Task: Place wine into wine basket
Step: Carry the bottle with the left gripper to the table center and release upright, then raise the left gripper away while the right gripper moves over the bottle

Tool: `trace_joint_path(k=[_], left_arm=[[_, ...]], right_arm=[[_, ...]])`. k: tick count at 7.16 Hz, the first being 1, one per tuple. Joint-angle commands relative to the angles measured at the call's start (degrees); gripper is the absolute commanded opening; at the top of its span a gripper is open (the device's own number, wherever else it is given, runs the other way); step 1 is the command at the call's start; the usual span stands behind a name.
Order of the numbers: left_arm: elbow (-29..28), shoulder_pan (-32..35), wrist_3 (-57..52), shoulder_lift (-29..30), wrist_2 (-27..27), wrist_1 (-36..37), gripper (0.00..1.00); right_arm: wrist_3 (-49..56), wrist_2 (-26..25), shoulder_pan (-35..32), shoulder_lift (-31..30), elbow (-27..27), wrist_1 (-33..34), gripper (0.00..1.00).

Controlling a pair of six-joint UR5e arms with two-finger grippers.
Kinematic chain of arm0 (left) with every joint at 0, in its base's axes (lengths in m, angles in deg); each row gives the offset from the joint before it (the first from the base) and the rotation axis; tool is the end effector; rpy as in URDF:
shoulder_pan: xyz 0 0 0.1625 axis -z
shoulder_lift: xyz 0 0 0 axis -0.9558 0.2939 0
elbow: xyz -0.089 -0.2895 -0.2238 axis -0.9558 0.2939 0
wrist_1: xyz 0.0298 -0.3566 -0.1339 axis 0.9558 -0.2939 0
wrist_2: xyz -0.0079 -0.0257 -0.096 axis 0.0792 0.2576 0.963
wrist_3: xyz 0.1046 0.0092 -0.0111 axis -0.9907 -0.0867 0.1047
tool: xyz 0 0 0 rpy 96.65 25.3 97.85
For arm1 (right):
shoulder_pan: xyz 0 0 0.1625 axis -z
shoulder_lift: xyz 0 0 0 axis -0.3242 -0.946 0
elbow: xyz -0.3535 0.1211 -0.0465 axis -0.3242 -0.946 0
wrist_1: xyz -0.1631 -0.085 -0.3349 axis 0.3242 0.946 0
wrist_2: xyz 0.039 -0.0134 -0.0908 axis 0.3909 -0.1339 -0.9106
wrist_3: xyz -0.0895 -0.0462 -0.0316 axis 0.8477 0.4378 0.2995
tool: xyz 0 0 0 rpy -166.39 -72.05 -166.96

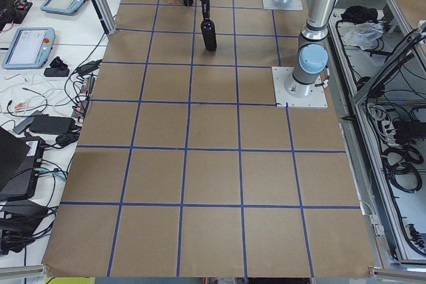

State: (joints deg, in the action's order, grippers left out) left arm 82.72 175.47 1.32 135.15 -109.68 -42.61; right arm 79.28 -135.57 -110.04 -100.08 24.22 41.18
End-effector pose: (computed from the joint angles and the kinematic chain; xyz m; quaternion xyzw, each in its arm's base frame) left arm -0.2423 -0.4472 0.3211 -0.0007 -0.9982 -0.0580 0.0155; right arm 0.1436 -0.4378 0.4787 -0.0298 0.9993 -0.0231 0.0075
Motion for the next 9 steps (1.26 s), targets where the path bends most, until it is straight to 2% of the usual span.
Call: trace_joint_path(k=[1, 2, 3, 5, 6, 7, 9], left_arm=[[0.4, 0.1, 0.3, 0.4, 0.1, 0.0, 0.24], [0.2, 0.1, 0.0, 0.0, 0.2, 0.2, 0.81], [-0.3, 0.3, 0.5, -0.6, 0.1, -0.1, 1.0], [-4.5, 0.0, 0.3, -0.9, 1.3, -3.9, 1.0], [-9.4, -0.8, 0.3, -1.0, 1.7, -9.9, 1.0], [-13.3, -3.4, 0.0, -1.0, 1.5, -11.4, 1.0], [-16.6, -11.7, -3.8, -2.4, 1.1, -11.4, 1.0]], right_arm=[[0.0, 0.0, 0.0, 0.0, 0.0, 0.0, 1.0], [0.0, 0.0, 0.0, 0.0, 0.0, 0.0, 1.0], [0.0, 0.0, 0.0, 0.0, 0.0, 0.0, 1.0], [0.0, 0.0, 0.0, 0.0, 0.0, 0.0, 1.0], [0.0, 0.0, 0.0, 0.0, 0.0, 0.0, 1.0], [0.0, 0.0, 0.0, 0.0, 0.0, 0.0, 1.0], [-0.4, 0.0, 0.0, 0.0, 0.0, -0.2, 1.0]])
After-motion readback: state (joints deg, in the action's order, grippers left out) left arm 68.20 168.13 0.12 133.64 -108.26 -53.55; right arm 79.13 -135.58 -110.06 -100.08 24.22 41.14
